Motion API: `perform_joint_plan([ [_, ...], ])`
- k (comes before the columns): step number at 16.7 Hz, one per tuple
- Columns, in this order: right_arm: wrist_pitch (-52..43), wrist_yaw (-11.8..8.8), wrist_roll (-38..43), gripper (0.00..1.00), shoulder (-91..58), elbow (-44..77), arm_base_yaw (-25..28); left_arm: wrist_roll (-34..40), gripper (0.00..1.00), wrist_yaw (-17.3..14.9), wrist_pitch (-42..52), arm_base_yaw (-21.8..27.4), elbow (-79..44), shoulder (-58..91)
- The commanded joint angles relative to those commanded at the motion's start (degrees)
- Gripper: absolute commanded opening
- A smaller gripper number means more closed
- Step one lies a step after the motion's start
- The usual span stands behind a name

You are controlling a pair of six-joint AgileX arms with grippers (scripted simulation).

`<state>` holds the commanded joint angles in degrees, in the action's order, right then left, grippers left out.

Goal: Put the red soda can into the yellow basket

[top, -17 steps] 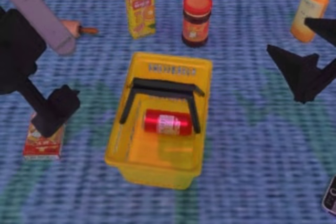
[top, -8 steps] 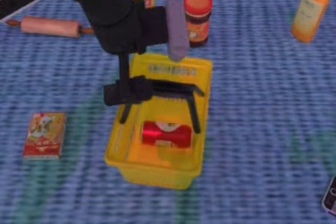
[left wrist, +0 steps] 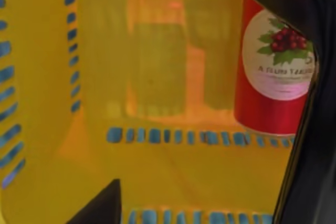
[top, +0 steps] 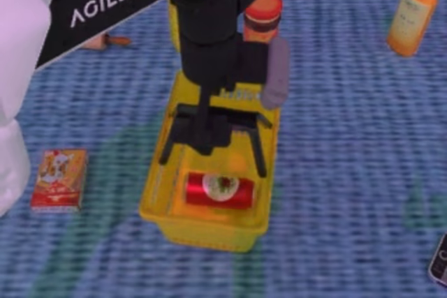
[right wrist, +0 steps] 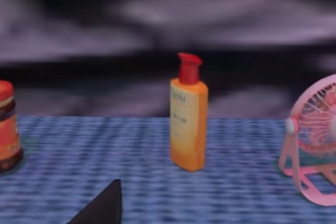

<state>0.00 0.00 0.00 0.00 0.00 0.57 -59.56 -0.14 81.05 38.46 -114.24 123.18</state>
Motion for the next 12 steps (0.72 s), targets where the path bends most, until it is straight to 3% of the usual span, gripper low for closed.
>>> perform_joint_plan([
  [12,0.0,0.0,0.0,1.0,0.0,0.0,0.0,0.0,1.0,0.0,-4.7,0.0,4.9,-0.2],
])
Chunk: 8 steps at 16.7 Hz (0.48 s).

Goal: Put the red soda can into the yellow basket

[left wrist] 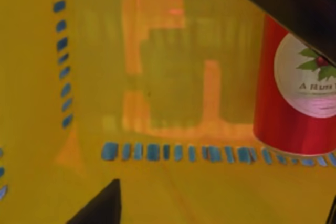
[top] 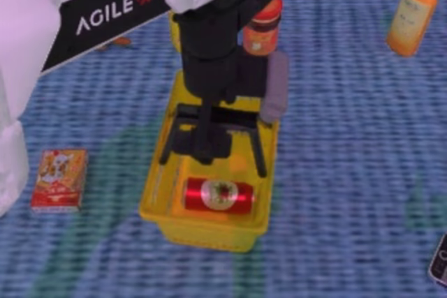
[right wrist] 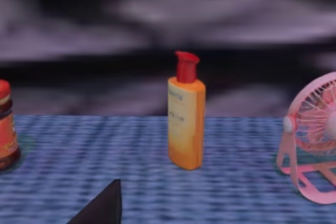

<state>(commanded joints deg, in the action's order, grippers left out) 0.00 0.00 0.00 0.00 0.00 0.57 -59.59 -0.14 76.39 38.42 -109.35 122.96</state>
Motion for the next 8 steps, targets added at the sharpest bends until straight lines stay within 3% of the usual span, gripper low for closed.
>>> perform_joint_plan([
  [2,0.0,0.0,0.0,1.0,0.0,0.0,0.0,0.0,1.0,0.0,0.0,0.0,0.0,0.0],
  [8,0.0,0.0,0.0,1.0,0.0,0.0,0.0,0.0,0.55,0.0,0.0,0.0,0.0,0.0],
])
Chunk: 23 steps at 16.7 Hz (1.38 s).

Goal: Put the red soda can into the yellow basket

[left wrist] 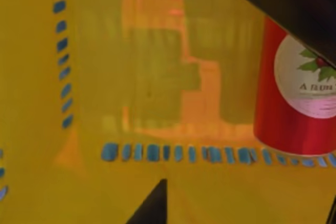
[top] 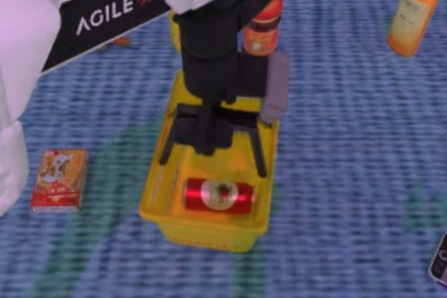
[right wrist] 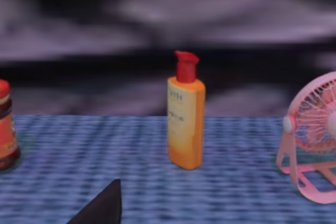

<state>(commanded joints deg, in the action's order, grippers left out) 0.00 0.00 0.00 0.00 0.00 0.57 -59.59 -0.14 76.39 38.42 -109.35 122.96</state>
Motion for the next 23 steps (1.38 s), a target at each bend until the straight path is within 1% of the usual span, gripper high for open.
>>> perform_joint_plan([
  [7,0.0,0.0,0.0,1.0,0.0,0.0,0.0,0.0,0.02,0.0,0.0,0.0,0.0,0.0],
  [8,0.0,0.0,0.0,1.0,0.0,0.0,0.0,0.0,0.0,0.0,0.0,0.0,0.0,0.0],
  [23,0.0,0.0,0.0,1.0,0.0,0.0,0.0,0.0,0.0,0.0,0.0,0.0,0.0,0.0],
])
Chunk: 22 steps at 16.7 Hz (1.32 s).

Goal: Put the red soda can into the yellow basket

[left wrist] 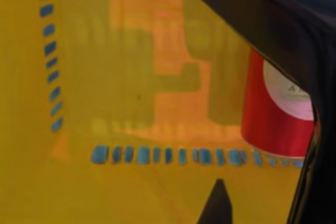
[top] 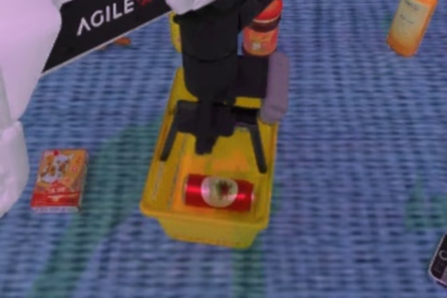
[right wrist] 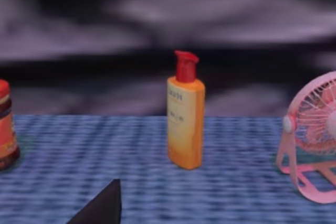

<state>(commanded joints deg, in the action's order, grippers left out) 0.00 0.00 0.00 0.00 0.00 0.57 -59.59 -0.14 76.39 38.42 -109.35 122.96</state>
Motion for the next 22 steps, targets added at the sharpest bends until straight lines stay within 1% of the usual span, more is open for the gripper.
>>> perform_joint_plan([
  [16,0.0,0.0,0.0,1.0,0.0,0.0,0.0,-0.1,0.0,0.0,0.2,-0.1,-0.2,0.0],
  [22,0.0,0.0,0.0,1.0,0.0,0.0,0.0,-2.0,0.0,0.0,9.3,-2.9,-7.4,-1.6],
])
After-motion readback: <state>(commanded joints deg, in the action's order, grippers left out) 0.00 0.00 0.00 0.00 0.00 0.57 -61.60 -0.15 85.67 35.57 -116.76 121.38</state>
